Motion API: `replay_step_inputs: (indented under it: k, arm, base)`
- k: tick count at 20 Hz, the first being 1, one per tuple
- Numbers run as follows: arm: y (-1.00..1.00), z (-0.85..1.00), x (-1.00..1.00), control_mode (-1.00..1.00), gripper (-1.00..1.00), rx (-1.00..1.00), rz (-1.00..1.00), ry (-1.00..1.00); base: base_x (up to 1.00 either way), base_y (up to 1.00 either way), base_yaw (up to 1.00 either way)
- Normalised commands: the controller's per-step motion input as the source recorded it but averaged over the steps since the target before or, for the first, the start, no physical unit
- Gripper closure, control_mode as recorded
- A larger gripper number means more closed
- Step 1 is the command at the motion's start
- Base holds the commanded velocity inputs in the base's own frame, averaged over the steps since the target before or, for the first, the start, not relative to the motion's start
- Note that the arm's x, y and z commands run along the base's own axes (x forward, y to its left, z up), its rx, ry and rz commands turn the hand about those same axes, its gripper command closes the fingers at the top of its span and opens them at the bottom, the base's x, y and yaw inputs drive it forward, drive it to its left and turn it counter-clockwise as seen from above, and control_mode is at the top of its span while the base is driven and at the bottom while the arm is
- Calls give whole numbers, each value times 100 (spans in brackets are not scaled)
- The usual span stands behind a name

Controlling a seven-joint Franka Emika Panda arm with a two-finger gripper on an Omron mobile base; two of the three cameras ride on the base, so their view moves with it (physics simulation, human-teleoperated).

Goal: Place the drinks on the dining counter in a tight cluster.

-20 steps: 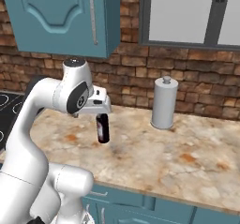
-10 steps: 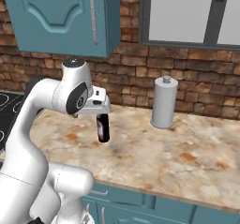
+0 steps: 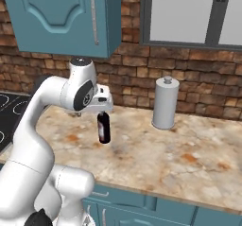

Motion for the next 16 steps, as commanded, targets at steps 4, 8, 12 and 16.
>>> replay_step_inputs:
  k: [4, 8, 12, 16]
  arm:
    - [-6, 0, 47, -100, -100, 1, 20, 3]
    - [-24, -22, 31, -100, -100, 3, 17, -4]
    - [-19, -37, 12, -100, -100, 21, 19, -11]
    - [-26, -12, 9, -100, -100, 33, 21, -9]
  base:
    - [0, 0, 0]
    - [0, 0, 0]
    - [0, 0, 0]
    - [0, 0, 0]
